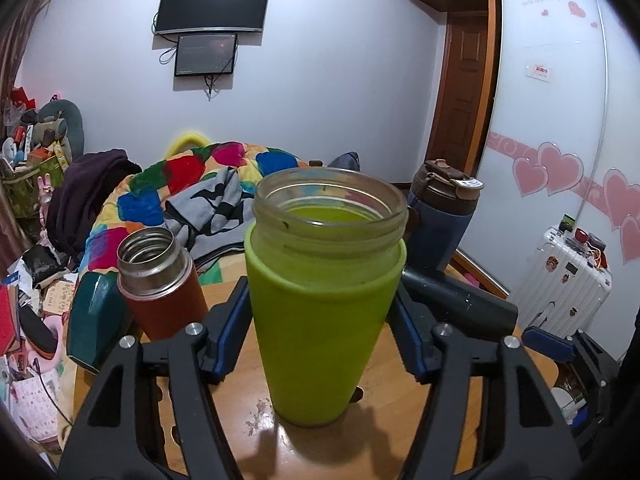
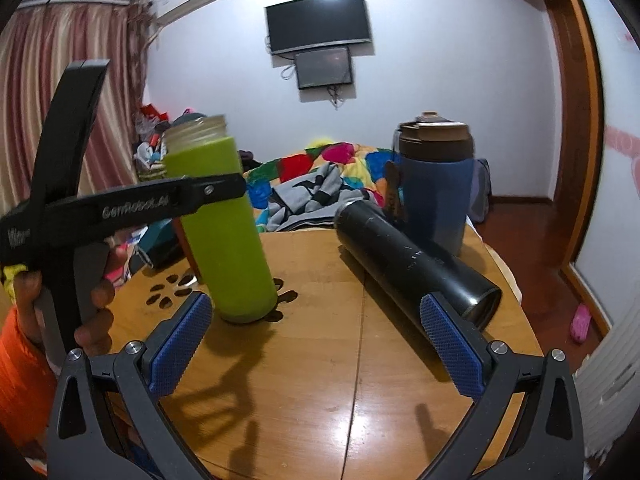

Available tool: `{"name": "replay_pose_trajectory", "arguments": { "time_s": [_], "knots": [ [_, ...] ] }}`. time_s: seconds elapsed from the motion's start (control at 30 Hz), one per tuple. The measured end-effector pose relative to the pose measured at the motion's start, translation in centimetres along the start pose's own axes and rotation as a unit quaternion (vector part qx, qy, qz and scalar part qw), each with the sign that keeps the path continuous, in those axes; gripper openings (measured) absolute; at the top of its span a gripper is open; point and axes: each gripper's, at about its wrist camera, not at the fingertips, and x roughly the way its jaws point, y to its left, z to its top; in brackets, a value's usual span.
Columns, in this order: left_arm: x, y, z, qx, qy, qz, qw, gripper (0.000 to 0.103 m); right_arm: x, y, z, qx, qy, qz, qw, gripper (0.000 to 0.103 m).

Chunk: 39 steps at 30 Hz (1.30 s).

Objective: Flip cup upside down
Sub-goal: 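Move the left gripper to the lime-green bottle and close around it, then tilt the green bottle over onto its side with the left gripper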

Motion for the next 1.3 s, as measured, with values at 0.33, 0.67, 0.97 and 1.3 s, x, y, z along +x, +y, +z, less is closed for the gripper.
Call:
{"name": "replay_pose_trajectory", "arguments": {
  "time_s": [0.33, 0.67, 0.97, 1.3],
  "knots": [
    [-2.3, -0.3, -0.8, 0.002, 0.022, -0.071, 0.9972, 0.064, 2.4, 2.7, -1.2, -0.050, 0.013, 0.066, 0.996, 0.103],
    [-4.2, 1.4, -1.8, -0.071, 0.056, -0.197, 0.9762, 0.064, 4.1, 4.4, -2.6, -0.078, 0.024, 0.123, 0.989, 0.071],
    [-5.0, 0.7, -1.9, -0.044, 0.030, -0.149, 0.9874, 0.066, 4.3, 4.6, -3.0, -0.077, 0.019, 0.119, 0.990, 0.067],
    [-2.3, 0.4, -3.2, -0.028, 0.037, -0.094, 0.9945, 0.080, 3.0, 4.5, -3.4, -0.067, 0.006, 0.133, 0.989, 0.062]
  ]
}}
